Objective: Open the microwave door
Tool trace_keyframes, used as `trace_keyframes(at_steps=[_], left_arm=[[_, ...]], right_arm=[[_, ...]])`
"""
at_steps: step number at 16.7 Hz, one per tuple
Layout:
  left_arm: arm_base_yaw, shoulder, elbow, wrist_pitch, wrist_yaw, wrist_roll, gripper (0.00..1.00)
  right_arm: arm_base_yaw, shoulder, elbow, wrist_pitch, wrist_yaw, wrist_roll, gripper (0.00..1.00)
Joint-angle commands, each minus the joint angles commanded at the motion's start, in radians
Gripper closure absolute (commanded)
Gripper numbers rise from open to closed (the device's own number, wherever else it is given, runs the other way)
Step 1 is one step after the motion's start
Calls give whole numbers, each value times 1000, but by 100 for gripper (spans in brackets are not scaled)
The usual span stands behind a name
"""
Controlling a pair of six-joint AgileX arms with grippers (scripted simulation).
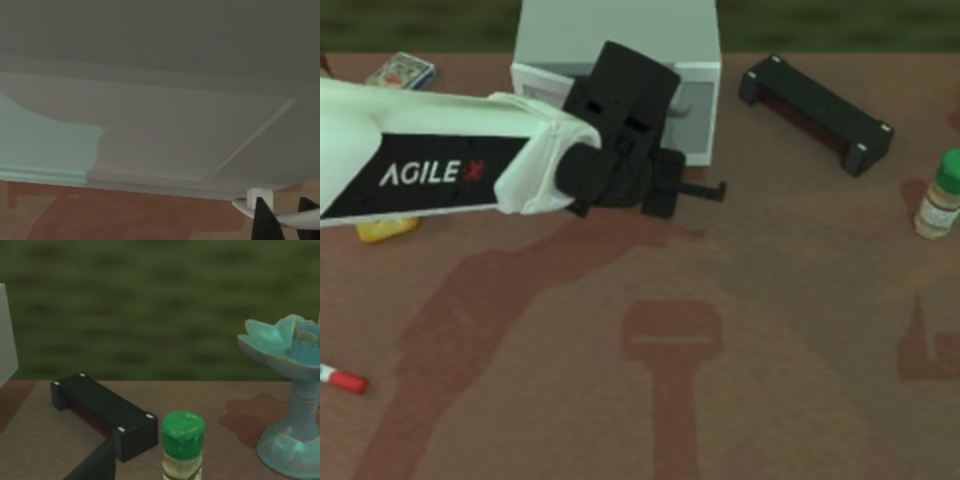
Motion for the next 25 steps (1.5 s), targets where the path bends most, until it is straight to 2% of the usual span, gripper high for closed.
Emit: trace_keyframes(at_steps=[5,25], left_arm=[[16,-25,-35,18,24,40,100],[16,-25,-35,18,24,40,100]], right_arm=[[0,0,0,0,0,0,0],[0,0,0,0,0,0,0]])
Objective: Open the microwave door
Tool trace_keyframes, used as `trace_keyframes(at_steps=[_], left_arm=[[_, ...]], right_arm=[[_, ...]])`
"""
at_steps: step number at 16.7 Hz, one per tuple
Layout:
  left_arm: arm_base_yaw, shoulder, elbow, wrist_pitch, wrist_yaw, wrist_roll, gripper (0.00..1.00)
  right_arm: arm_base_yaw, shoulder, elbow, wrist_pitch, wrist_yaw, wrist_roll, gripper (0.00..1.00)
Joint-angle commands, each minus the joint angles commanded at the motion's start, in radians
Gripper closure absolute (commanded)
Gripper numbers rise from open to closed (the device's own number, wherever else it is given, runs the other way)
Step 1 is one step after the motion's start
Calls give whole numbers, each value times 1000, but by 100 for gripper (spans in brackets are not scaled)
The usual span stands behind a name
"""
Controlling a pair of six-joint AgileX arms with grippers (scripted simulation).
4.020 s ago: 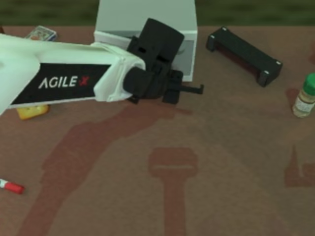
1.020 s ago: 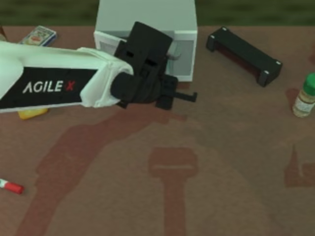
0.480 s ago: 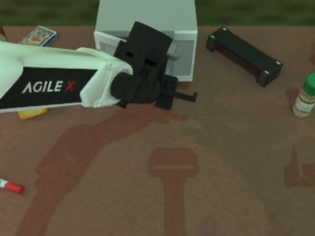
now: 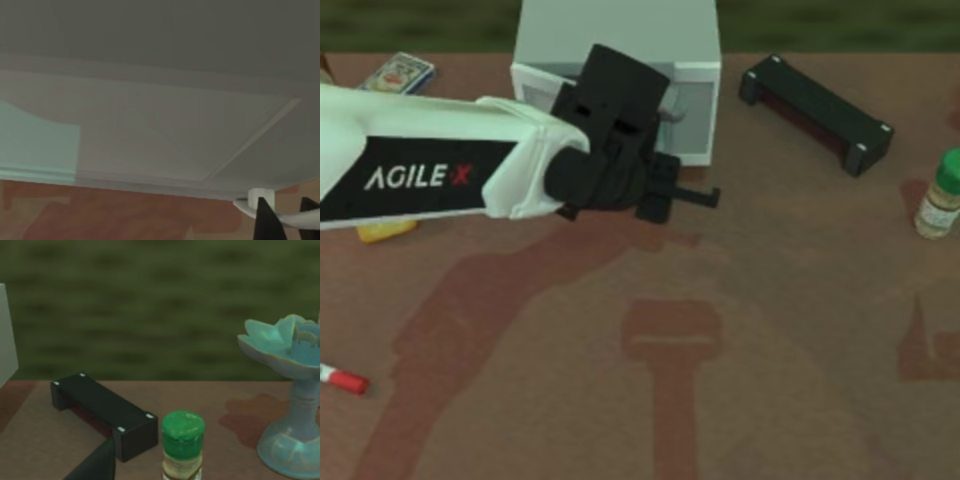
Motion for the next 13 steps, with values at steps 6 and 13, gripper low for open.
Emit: trace_keyframes(at_steps=[6,13], left_arm=[[-7,1,0,0,10,-3,100],[15,-28,-42,19,41,49,100]], right_arm=[[0,0,0,0,0,0,0],[0,0,0,0,0,0,0]])
